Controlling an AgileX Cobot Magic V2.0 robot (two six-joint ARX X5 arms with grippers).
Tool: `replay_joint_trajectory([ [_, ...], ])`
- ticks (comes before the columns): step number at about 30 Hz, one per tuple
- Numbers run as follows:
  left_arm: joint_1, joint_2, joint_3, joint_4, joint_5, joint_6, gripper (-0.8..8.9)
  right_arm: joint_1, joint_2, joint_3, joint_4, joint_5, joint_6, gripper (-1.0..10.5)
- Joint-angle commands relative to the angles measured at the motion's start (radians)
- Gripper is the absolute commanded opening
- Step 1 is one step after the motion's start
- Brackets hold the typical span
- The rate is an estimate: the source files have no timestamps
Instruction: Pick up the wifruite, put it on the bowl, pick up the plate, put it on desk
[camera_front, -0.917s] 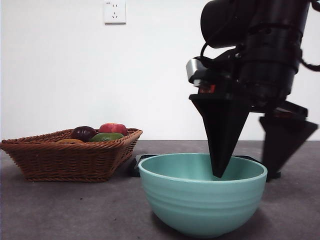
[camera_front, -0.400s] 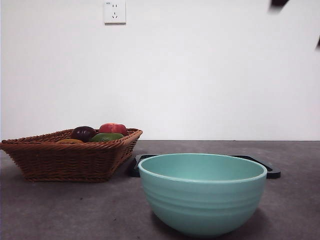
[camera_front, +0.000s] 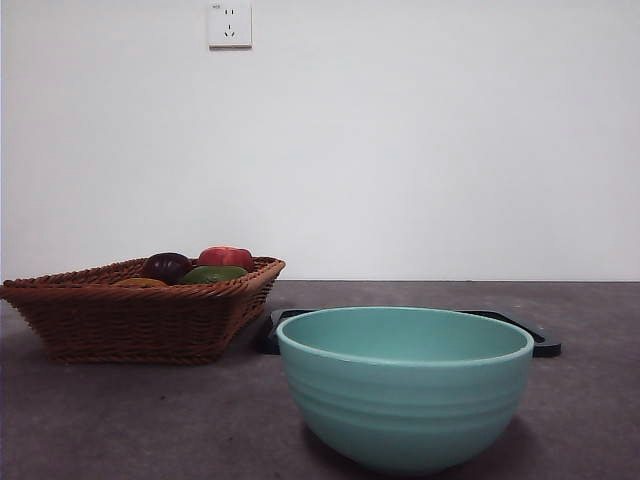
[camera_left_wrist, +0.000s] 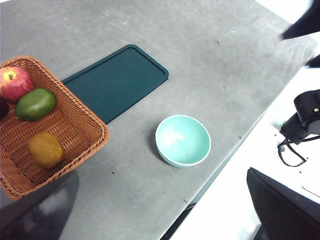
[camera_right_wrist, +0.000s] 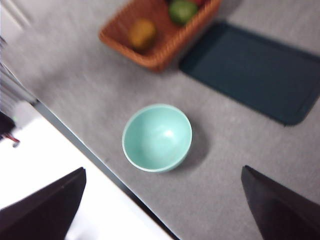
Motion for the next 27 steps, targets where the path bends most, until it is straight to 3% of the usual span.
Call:
replay_joint_trajectory([
  [1,-0.006,0.006,0.013,0.01,0.002,0.015,5.63,0.007,-0.064,0.018,0.003,0.001,0.0,5.0],
  [7,-0.006,0.006,0.013,0.01,0.002,0.015,5.6,0.007,-0.172,0.018,0.007,0.002,0.027,4.9],
  [15,-0.006,0.006,0.013,0.011,0.002,0.015,5.51,0.007,-0.182,0.018,0.012,0.002,0.025,4.9],
  [16,-0.006,0.006,0.013,0.011,0.002,0.015,5.19,0.007,-0.182,0.018,0.014,0.005,0.025,4.9],
  [17,-0.006,0.006,0.013,0.01,0.002,0.016,4.11,0.007,-0.182,0.018,0.014,0.015,0.025,4.4],
  [20,-0.005,0.006,0.013,0.014,0.002,0.026,-0.14,0.007,-0.182,0.018,0.015,0.034,0.006,0.0],
  [21,-0.005,0.006,0.013,0.016,0.002,0.025,0.3,0.007,-0.182,0.018,0.02,0.035,0.005,0.3],
  [27,-0.005,0.006,0.013,0.017,0.002,0.025,0.27,0.007,-0.182,0.018,0.025,0.031,0.007,0.3],
])
